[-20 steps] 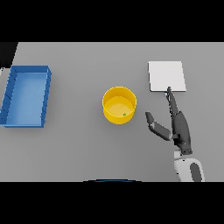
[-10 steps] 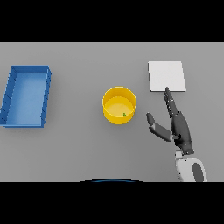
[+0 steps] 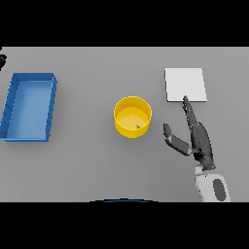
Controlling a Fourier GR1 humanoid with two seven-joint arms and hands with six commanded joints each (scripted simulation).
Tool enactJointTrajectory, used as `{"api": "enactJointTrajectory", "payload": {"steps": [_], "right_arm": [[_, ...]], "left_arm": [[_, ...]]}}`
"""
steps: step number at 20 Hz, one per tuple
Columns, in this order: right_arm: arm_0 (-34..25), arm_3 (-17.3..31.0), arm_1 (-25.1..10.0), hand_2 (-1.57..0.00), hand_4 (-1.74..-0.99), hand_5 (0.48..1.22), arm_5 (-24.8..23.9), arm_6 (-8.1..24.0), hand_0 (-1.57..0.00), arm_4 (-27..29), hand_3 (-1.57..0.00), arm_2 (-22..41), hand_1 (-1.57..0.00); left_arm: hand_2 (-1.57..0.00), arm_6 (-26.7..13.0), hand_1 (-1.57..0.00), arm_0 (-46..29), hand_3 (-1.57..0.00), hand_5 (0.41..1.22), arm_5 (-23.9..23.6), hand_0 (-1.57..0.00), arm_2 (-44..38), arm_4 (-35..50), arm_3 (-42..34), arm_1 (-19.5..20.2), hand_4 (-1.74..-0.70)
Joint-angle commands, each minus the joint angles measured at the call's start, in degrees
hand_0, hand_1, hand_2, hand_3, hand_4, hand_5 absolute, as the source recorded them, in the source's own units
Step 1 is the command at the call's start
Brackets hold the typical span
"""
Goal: Pick up the red beaker and tilt it to pour out 1 green nut into yellow bowl. Pick up the yellow bowl and place it on the metallic measuring scale.
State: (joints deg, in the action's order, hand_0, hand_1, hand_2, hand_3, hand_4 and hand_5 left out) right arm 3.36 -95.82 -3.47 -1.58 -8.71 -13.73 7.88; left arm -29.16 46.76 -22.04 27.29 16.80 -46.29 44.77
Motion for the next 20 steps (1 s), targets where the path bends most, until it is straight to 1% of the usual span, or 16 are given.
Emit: {"api": "enactJointTrajectory", "payload": {"steps": [1,3,5,7,8,9,10,11,12,13,14,15,16,17,18,20], "right_arm": [[0.1,0.2,-0.4,0.0,-1.202,0.699,0.0,0.1,0.0,0.0,0.0,-0.3,0.0],[0.2,0.5,-0.2,0.0,-1.201,0.693,0.1,-0.6,0.0,0.3,0.0,-0.3,0.0],[0.6,0.8,0.1,0.0,-1.186,0.687,-0.1,-1.0,0.0,-0.1,0.0,0.0,0.0],[0.3,-0.4,-0.4,0.0,-1.17,0.683,0.5,-0.4,0.0,0.7,0.0,-0.3,0.0],[0.0,0.6,0.0,0.0,-1.169,0.68,0.5,0.3,0.0,0.7,0.0,-0.2,0.0],[0.3,0.4,0.1,0.0,-1.168,0.679,0.5,-0.1,0.0,0.5,0.0,0.1,0.0],[0.1,0.6,0.4,0.0,-1.165,0.678,0.0,-0.3,0.0,0.1,0.0,0.2,0.0],[0.4,0.6,0.1,0.0,-1.165,0.675,0.0,-0.4,0.0,-0.1,0.0,0.1,0.0],[0.6,0.7,0.3,0.0,-1.163,0.671,-0.3,-0.4,0.0,-0.3,0.0,0.2,0.0],[0.2,1.0,0.1,0.0,-1.159,0.669,-0.2,0.1,0.0,-0.1,0.0,-0.1,0.0],[0.8,0.2,0.4,0.0,-1.161,0.669,-0.5,-1.2,0.0,-0.6,0.0,0.6,0.0],[0.9,0.3,0.3,0.0,-1.162,0.671,-0.2,-1.2,0.0,-0.4,0.0,0.5,0.0],[0.4,0.3,0.2,0.0,-1.156,0.673,0.1,-0.3,0.0,0.2,0.0,0.2,0.0],[0.3,0.9,0.0,0.0,-1.151,0.677,0.0,-0.6,0.0,-0.3,0.0,0.3,0.0],[-0.2,1.0,-0.4,0.0,-1.147,0.68,0.0,-0.6,0.0,0.1,0.0,-0.3,0.0],[0.6,0.3,-0.5,0.0,-1.148,0.688,0.6,-1.4,0.0,0.5,0.0,0.0,0.0]], "left_arm": [[-1.57,-0.4,-1.57,-1.6,-1.39,1.221,-1.4,-1.57,0.5,0.7,-2.1,-0.2,-1.74],[-1.57,-1.5,-1.57,-5.2,-1.39,1.221,-4.4,-1.57,1.5,2.3,-5.7,0.1,-1.74],[-1.57,-2.6,-1.57,-7.5,-1.38,1.221,-6.4,-1.57,2.9,3.3,-8.6,0.4,-1.74],[-1.57,-4.2,-1.57,-9.9,-1.38,1.076,-7.5,-1.57,4.1,5.0,-12.2,1.6,-1.74],[-1.57,-4.7,-1.57,-10.6,-1.37,1.008,-7.2,-1.57,4.7,6.3,-13.2,1.8,-1.74],[-1.57,-5.5,-1.57,-11.2,-1.37,0.955,-6.0,-1.57,5.6,7.3,-14.4,2.7,-1.73],[-1.57,-5.5,-1.57,-11.4,-1.41,0.888,-4.4,-1.57,6.4,8.2,-15.5,3.5,-1.66],[-1.57,-4.6,-1.57,-11.7,-1.37,0.827,-3.1,-1.57,6.7,9.4,-17.1,4.6,-1.49],[-1.49,-3.0,-1.54,-12.2,-1.24,0.774,-0.5,-1.57,7.6,9.3,-18.4,5.7,-1.31],[-1.31,-1.3,-1.38,-13.1,-1.1,0.74,1.4,-1.5,8.1,9.4,-19.9,6.8,-1.15],[-1.05,0.9,-1.1,-13.7,-0.88,0.714,4.2,-1.25,7.6,10.7,-20.7,7.2,-1.03],[-0.84,1.5,-0.88,-14.6,-0.71,0.697,6.2,-1.0,7.6,11.7,-21.1,7.6,-0.93],[-0.67,1.7,-0.71,-14.5,-0.57,0.682,7.9,-0.8,7.2,12.5,-21.0,8.2,-0.87],[-0.54,1.0,-0.56,-14.3,-0.45,0.667,9.1,-0.64,7.6,12.6,-21.2,8.5,-0.82],[-0.43,0.7,-0.45,-14.5,-0.36,0.656,9.9,-0.51,8.9,11.0,-21.6,9.5,-0.78],[-0.27,0.9,-0.29,-13.9,-0.23,0.647,9.9,-0.33,9.9,9.1,-21.0,9.4,-0.75]]}}
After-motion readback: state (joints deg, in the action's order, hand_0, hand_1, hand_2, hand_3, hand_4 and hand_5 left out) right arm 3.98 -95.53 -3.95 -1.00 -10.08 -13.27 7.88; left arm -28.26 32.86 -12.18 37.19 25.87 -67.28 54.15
